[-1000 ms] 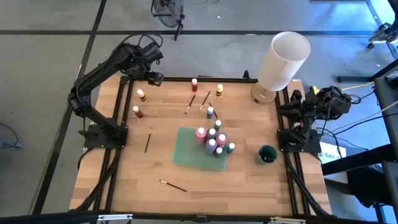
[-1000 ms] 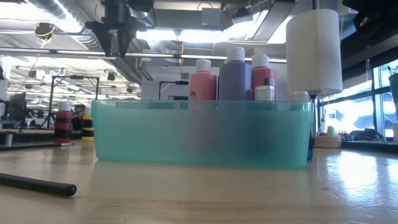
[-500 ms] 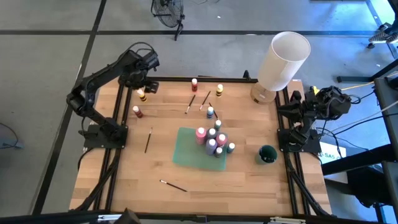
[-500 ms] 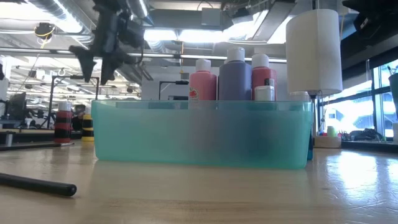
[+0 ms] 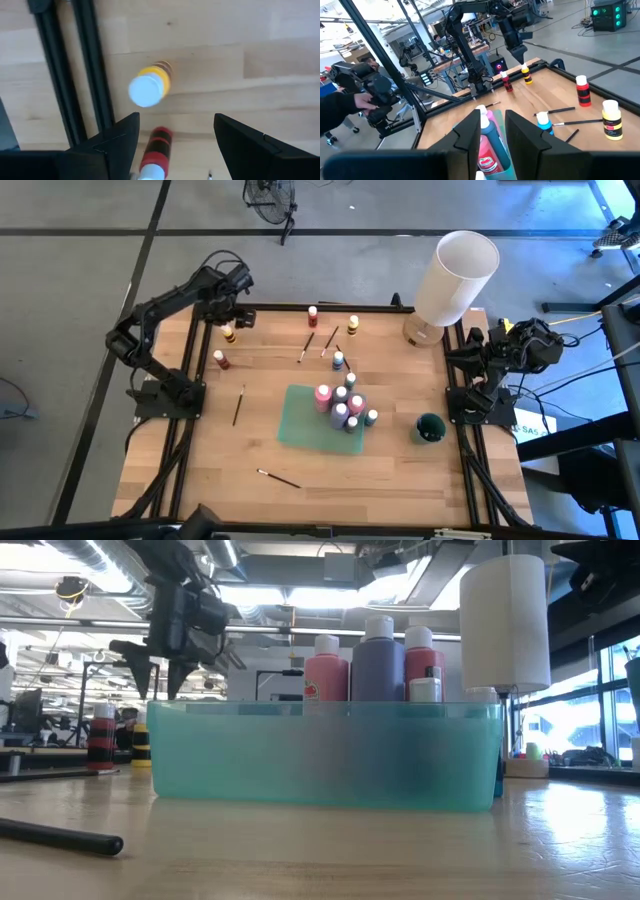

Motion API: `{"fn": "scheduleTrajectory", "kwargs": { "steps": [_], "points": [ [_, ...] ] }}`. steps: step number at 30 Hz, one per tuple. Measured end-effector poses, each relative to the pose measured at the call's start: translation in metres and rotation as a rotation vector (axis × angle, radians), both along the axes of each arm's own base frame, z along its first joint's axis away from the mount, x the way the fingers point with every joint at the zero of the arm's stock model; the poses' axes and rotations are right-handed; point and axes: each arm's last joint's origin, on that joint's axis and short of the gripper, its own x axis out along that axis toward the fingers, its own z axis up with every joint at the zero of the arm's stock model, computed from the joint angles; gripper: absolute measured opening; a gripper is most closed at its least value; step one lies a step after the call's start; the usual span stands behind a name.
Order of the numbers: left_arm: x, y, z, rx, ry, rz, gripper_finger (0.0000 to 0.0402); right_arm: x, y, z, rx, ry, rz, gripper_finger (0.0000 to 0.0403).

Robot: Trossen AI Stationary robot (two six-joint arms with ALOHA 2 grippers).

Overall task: Pick & Place Paint Supplies
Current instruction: Put the yellow paint bottle into the light green bin

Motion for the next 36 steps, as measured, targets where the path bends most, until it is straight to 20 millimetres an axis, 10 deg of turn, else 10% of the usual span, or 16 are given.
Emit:
{"fn": "scheduleTrajectory", "kwargs": {
  "steps": [36],
  "points": [
    [-0.022, 0.011, -0.021, 0.007, 0.009, 0.122, 0.0251, 0.004, 0.006, -0.009, 0.014, 0.022, 0.008, 0.0092]
  ]
}}
